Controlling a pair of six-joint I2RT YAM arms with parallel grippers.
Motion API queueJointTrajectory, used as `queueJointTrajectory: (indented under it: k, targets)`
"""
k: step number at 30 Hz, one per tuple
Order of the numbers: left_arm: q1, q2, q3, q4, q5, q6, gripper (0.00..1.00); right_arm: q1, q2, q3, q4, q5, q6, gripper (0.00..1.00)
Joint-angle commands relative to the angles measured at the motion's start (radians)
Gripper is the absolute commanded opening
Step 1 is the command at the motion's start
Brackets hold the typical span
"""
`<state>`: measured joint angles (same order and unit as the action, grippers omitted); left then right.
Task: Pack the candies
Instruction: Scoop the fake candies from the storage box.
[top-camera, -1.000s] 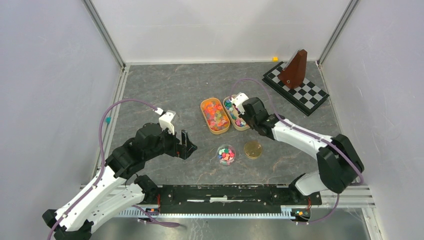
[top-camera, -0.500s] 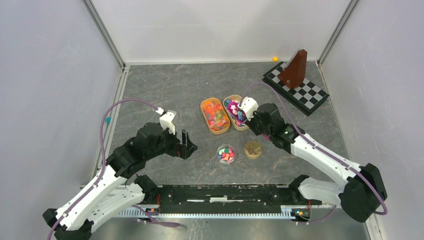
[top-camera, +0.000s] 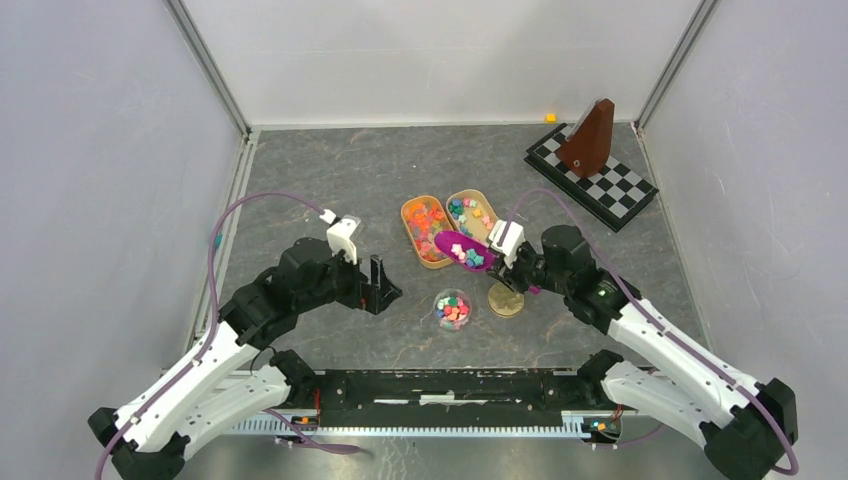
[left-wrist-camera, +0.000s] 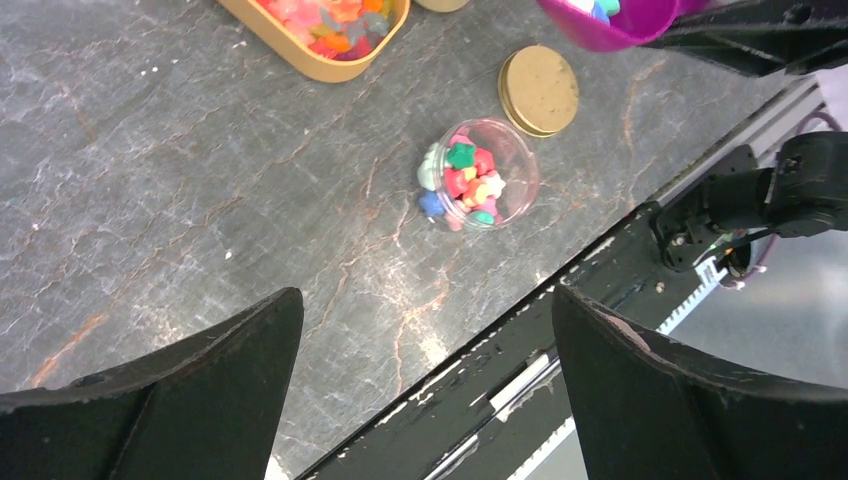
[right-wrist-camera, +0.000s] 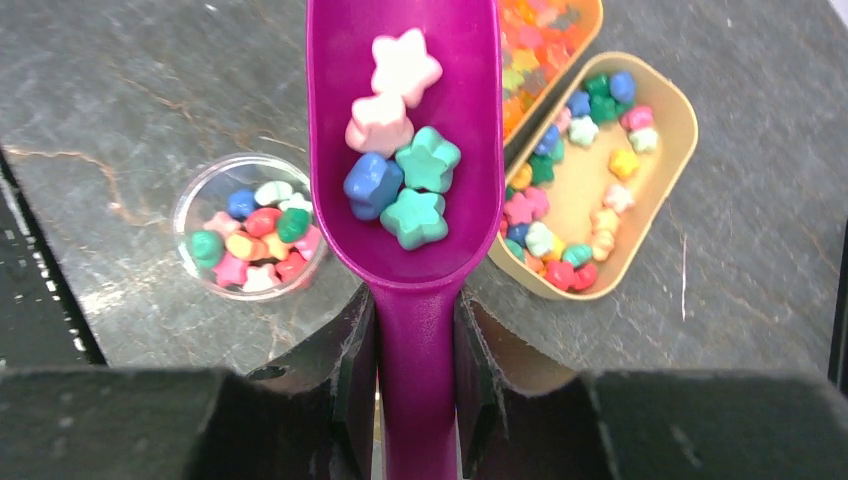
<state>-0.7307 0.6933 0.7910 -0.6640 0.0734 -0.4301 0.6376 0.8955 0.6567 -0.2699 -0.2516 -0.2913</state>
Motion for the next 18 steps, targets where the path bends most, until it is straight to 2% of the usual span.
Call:
queueJointTrajectory:
  k: [1,11,18]
  targets:
    - [0.002,0.011,0.092,0.062,0.064,-0.041,1.0,0.011,-0.068,-0.002,0.027,-0.161,-0.047,0.0]
    - [0.002,0.052,0.212,0.061,0.148,-0.07,1.0,0.09,-0.13,0.027,-0.041,-0.208,-0.116,0.0]
    - [0.002,0.077,0.216,0.072,0.197,-0.092,1.0,0.158,-0.151,0.029,-0.02,-0.233,-0.123,0.0]
